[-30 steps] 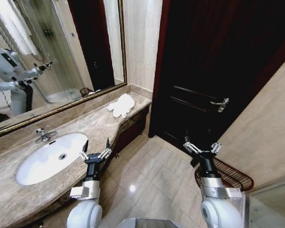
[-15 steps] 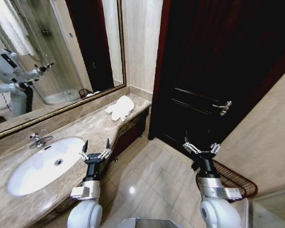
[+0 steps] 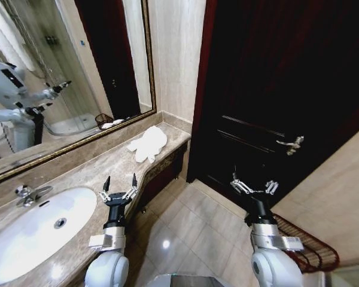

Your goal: Discard the used towel into the hamper.

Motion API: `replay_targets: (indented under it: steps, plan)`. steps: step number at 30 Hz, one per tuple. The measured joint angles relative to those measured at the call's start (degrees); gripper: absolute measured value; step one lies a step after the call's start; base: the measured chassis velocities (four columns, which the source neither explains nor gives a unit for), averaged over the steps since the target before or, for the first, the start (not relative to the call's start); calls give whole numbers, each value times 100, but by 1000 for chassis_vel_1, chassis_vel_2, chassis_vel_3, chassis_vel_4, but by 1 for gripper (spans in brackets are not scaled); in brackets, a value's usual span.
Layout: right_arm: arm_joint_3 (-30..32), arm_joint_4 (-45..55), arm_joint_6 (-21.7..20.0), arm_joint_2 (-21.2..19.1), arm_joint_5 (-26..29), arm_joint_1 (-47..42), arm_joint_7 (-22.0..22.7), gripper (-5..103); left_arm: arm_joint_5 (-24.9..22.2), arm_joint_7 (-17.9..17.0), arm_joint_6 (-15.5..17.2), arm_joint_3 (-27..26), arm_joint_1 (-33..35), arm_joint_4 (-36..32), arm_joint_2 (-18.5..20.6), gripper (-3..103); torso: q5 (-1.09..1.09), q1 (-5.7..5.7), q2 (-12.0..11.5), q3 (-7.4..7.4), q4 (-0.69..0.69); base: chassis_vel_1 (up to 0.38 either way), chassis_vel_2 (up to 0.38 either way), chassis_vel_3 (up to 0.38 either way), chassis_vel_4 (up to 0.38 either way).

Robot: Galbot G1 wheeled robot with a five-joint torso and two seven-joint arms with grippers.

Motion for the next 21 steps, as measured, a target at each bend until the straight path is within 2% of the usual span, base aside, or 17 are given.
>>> replay_targets:
  steps: [16, 21]
  plan:
    - [10, 35, -14, -47, -15, -33, 22, 100, 15, -20, 26, 37, 31, 40, 0, 100, 1, 1, -1, 1, 0, -146, 154, 156, -157]
    - [2, 24, 104, -47, -102, -13, 1, 100, -46, -41, 34, 53, 13, 95, 0, 100, 0, 2, -1, 1, -2, -143, 131, 143, -143]
